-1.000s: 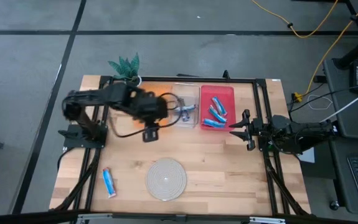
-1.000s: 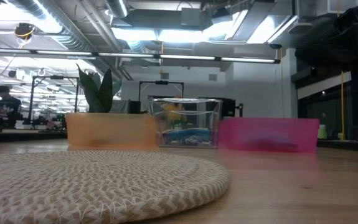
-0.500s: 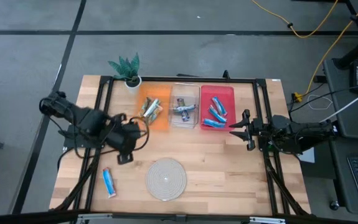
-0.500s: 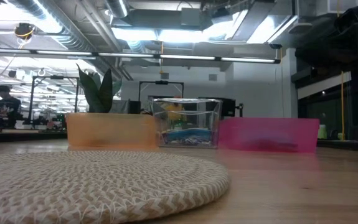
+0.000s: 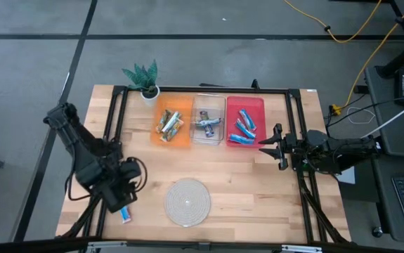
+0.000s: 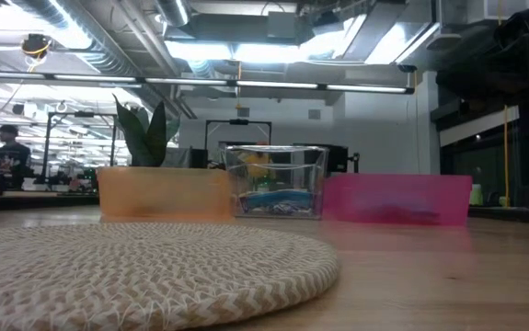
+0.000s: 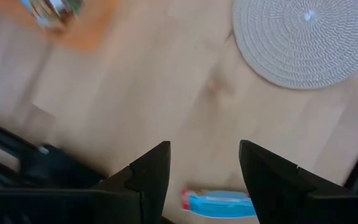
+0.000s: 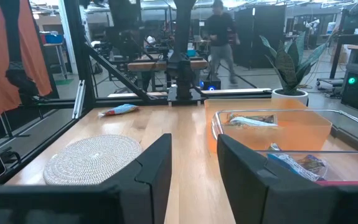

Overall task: Pick and place Granola Bars by type
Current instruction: Put the red granola bar into the pink bin

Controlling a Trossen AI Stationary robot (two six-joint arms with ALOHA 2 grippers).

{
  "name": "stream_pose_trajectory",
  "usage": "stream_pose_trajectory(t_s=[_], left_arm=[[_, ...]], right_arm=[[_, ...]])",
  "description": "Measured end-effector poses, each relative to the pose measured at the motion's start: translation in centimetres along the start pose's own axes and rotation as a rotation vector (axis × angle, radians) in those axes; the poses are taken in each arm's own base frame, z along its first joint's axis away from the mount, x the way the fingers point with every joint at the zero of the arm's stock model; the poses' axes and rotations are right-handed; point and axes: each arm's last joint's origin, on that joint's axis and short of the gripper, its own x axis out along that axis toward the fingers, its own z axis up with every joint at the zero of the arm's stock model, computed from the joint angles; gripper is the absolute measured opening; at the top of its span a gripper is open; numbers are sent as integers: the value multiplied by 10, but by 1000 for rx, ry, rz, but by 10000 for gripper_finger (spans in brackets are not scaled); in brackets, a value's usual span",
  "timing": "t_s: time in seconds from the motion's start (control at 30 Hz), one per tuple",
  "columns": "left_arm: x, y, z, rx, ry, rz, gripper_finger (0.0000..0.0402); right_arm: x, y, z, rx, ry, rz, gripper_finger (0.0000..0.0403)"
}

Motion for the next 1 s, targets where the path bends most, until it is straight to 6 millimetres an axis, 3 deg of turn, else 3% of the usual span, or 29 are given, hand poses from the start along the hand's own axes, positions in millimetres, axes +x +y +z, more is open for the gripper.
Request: stream_pose_trajectory(t_s=[0.23, 0.5, 1.0], left_arm=[[19, -14, -35, -208, -15, -62, 184], [55, -26, -68, -371, 18, -138, 184], [95, -49, -95, -505, 230, 28, 186]], right_arm=[[0, 0, 0, 0, 0, 0, 132], [0, 0, 0, 0, 0, 0, 132], [0, 0, 0, 0, 0, 0, 132]])
